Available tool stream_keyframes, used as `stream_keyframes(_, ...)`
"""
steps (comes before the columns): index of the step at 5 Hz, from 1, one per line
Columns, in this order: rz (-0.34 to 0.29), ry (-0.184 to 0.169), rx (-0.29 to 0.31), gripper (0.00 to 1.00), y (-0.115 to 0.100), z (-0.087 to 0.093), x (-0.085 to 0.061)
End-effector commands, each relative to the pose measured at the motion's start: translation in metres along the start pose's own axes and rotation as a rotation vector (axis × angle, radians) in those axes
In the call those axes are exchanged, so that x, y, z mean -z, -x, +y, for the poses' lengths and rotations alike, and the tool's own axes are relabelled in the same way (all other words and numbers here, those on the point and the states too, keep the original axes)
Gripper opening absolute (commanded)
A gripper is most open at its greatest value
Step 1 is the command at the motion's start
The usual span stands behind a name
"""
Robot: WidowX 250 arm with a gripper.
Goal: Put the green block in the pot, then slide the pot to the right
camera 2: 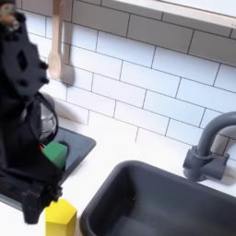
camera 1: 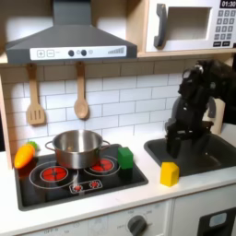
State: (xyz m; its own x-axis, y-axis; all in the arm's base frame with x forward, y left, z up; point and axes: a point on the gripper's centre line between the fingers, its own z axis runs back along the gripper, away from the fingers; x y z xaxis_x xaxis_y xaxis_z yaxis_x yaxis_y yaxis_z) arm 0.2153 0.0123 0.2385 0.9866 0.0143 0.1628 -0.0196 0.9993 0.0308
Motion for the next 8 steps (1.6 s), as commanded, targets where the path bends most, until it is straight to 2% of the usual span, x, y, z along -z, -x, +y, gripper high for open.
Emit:
stream_keyframes(1,-0.027,-0.011,-0.015,1.00,-0.031,0.009,0.009)
stream_keyframes(4,-0.046,-0.051,-0.053,1.00,-0.071,0.031,0.027)
stream_keyframes(6,-0.054,-0.058,-0.049,1.00,-0.096,0.035,0.041)
stream_keyframes(8,-0.032,-0.061,-0.065,1.00,-0.112,0.041,0.056)
